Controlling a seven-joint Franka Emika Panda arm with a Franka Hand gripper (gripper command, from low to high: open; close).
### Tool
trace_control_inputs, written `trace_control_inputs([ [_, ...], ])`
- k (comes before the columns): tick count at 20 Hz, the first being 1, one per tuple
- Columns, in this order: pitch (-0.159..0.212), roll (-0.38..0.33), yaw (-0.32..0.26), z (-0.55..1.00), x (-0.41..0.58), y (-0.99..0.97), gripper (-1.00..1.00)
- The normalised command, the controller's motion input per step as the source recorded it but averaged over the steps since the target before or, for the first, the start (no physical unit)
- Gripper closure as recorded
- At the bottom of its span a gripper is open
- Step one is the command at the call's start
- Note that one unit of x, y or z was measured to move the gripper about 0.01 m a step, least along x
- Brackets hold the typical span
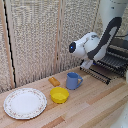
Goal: Position your gripper near the tray handle while precisely lining it up. Firmly yet gently grip the handle, ensuring a strong hold. Slide the tray into the oven in a steady manner until it's entirely inside. Relinquish the handle as it sits within the oven and extract your gripper with care.
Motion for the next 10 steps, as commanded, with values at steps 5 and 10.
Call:
trace_control_inputs([
  [5, 0.035, -0.037, 0.0, -0.05, 0.264, -0.53, -1.0],
  [10, 0.03, -0.051, 0.017, -0.07, 0.155, -0.11, 1.0],
])
